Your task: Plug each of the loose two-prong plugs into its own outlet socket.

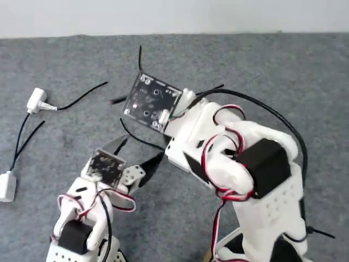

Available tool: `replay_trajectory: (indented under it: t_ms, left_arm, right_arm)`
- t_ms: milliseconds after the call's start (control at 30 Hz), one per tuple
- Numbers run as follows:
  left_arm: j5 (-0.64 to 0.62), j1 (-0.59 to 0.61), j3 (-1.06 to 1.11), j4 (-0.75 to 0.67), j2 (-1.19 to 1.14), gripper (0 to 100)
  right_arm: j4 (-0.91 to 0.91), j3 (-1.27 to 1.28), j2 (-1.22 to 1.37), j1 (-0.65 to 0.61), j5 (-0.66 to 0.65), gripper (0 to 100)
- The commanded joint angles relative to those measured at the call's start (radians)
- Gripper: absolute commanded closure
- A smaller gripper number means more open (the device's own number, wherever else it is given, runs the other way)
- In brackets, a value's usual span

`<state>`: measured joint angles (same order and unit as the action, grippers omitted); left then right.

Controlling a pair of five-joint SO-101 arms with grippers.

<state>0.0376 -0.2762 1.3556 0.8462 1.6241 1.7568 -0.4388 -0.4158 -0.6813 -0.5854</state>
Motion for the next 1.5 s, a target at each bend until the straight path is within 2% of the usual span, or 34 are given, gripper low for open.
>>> replay_trajectory:
  t_ms: [0,100,300,567,900,1133,1467]
  left_arm:
    - [-0.020,-0.172,-0.162,-0.052,-0.110,68]
    - [-0.021,-0.259,-0.252,-0.049,-0.110,68]
    - [-0.014,-0.256,-0.351,-0.012,-0.115,68]
    - [-0.014,-0.124,-0.312,-0.089,-0.115,68]
    - [-0.014,-0.063,-0.240,-0.199,-0.115,68]
    - [-0.014,-0.061,-0.242,-0.198,-0.115,68]
    - [0.012,0.041,-0.242,-0.199,-0.114,68]
  right_arm:
    - [0.039,-0.054,-0.030,-0.053,0.049,99.0]
    - [0.039,-0.055,-0.030,-0.062,0.051,99.0]
    - [0.042,-0.077,-0.031,-0.048,0.051,99.0]
    - [0.042,-0.077,-0.033,-0.050,0.052,99.0]
    - [0.044,-0.077,-0.033,-0.094,0.086,99.0]
    - [0.044,-0.052,-0.031,-0.131,0.095,99.0]
    - [0.044,0.028,-0.099,-0.130,0.095,99.0]
